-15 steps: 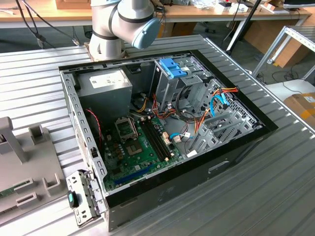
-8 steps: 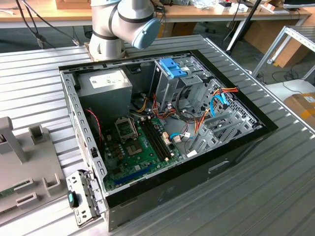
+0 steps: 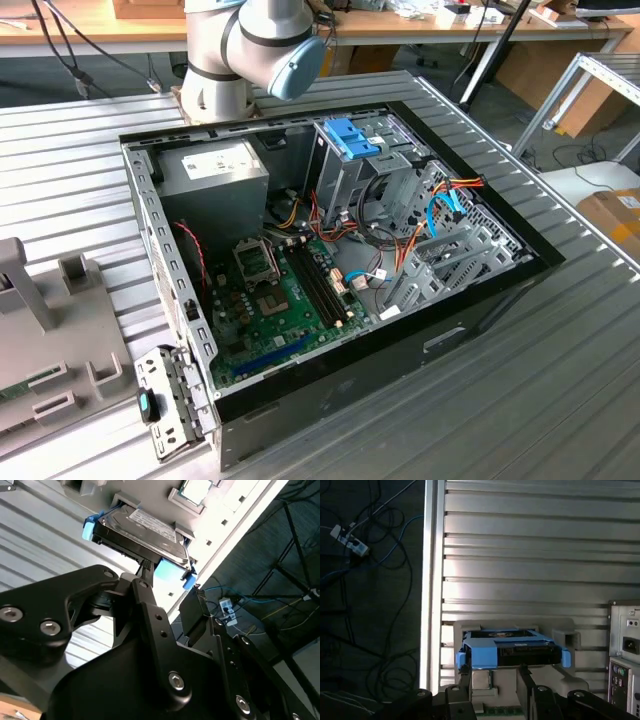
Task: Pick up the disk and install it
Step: 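Pick up the disk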
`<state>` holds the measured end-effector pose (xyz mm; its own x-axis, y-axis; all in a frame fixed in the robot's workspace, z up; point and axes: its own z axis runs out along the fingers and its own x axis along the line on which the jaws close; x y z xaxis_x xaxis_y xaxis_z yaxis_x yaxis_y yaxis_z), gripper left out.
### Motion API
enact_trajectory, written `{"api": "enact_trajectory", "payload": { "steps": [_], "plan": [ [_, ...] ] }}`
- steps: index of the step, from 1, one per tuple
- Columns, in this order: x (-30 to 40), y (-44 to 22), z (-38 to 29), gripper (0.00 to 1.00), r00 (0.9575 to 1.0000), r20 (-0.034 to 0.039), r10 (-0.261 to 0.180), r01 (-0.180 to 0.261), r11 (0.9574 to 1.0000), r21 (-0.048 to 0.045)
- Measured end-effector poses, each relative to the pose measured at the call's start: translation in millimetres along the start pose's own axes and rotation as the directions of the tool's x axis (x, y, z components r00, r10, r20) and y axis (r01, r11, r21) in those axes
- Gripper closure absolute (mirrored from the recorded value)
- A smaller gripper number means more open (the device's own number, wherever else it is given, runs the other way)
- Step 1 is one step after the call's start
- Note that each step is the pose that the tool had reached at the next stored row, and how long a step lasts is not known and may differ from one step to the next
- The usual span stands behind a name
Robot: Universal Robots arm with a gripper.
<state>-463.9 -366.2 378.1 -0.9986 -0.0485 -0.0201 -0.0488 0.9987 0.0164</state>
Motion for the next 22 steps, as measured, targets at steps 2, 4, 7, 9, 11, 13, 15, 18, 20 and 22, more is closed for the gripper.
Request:
{"api": "enact_trajectory", "payload": {
  "steps": [2, 4, 7, 9, 11, 13, 15, 18, 20, 22],
  "plan": [
    [0.0, 0.0, 0.1, 0.52, 0.9982, -0.001, -0.06, 0.06, 0.9982, -0.0012],
    [0.0, 0.0, 0.3, 0.52, 0.9912, -0.002, -0.133, 0.133, 0.9912, -0.0028],
    [0.0, 0.0, 0.5, 0.52, 0.9775, -0.003, -0.211, 0.211, 0.9775, -0.0046],
    [0.0, 0.0, 0.7, 0.52, 0.9615, -0.0037, -0.275, 0.275, 0.9615, -0.0062],
    [0.0, 0.0, 1.0, 0.52, 0.939, -0.0044, -0.344, 0.344, 0.939, -0.0079],
    [0.1, 0.0, 1.2, 0.52, 0.9114, -0.005, -0.411, 0.411, 0.9114, -0.0097],
    [0.1, 0.0, 1.4, 0.52, 0.8949, -0.0052, -0.446, 0.446, 0.8949, -0.0107],
    [0.1, 0.0, 1.7, 0.52, 0.8212, -0.0056, -0.571, 0.571, 0.8212, -0.0144],
    [0.1, -0.1, 1.7, 0.52, 0.7968, -0.0058, -0.604, 0.604, 0.7968, -0.0155],
    [0.1, 0.0, 1.7, 0.52, 0.7715, -0.0058, -0.636, 0.636, 0.7715, -0.0165]
  ]
}}
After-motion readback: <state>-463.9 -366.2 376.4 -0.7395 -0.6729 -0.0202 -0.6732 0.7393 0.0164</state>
